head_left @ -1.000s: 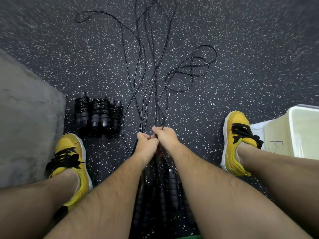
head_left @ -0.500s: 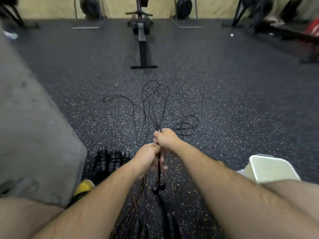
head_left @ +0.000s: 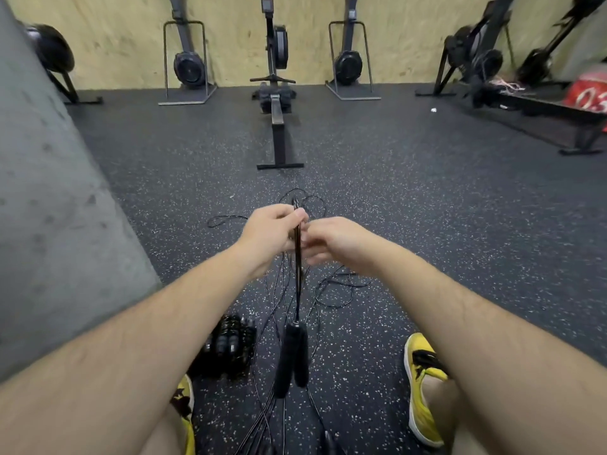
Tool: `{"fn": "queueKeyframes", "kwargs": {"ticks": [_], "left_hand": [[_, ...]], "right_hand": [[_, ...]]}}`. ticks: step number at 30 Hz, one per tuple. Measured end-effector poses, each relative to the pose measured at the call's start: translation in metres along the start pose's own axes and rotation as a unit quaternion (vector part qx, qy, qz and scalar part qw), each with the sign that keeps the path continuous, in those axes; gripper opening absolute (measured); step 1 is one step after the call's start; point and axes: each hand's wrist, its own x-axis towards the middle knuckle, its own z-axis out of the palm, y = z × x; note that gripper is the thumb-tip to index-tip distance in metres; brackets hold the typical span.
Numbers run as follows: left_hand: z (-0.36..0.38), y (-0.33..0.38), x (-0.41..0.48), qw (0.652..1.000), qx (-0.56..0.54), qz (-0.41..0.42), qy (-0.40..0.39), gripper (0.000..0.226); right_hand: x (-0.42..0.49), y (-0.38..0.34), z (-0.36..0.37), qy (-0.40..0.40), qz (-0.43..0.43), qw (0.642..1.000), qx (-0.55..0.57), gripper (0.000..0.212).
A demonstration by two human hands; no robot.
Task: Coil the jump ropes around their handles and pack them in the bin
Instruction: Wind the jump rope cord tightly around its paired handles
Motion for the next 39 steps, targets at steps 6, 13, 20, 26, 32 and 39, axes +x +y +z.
{"fn": "queueKeyframes", "kwargs": {"ticks": [6, 13, 20, 26, 32, 39], "left_hand": [[-0.005, 0.003, 0.031, 0.998, -0.021, 0.033, 0.05, 0.019], [-0.007, 0.0, 0.036, 0.998, -0.038, 0.037, -0.038, 0.036], [-0.017, -0.037, 0.027, 0.975, 0.106, 0.009, -0.193, 0.027], [-0.015, -0.035, 0.021, 0.977, 0.136, 0.022, -0.164, 0.022], [-0.018, -0.023, 0.019, 0.976, 0.108, 0.032, -0.187, 0.016], [-0.016, -0.031, 0.019, 0.977, 0.081, 0.002, -0.195, 0.015]], "right_hand": [[0.016, 0.01, 0.008, 0.022, -0.029, 0.986, -0.163, 0.005], [0.031, -0.001, 0.014, 0.075, -0.072, 0.985, -0.137, 0.009], [0.032, -0.012, -0.009, 0.169, -0.09, 0.97, -0.153, 0.008], [0.028, -0.011, -0.01, 0.17, -0.101, 0.972, -0.124, 0.015], [0.02, -0.008, -0.006, 0.178, -0.085, 0.971, -0.138, 0.01], [0.021, -0.017, -0.006, 0.242, -0.108, 0.963, -0.048, 0.014]]}}
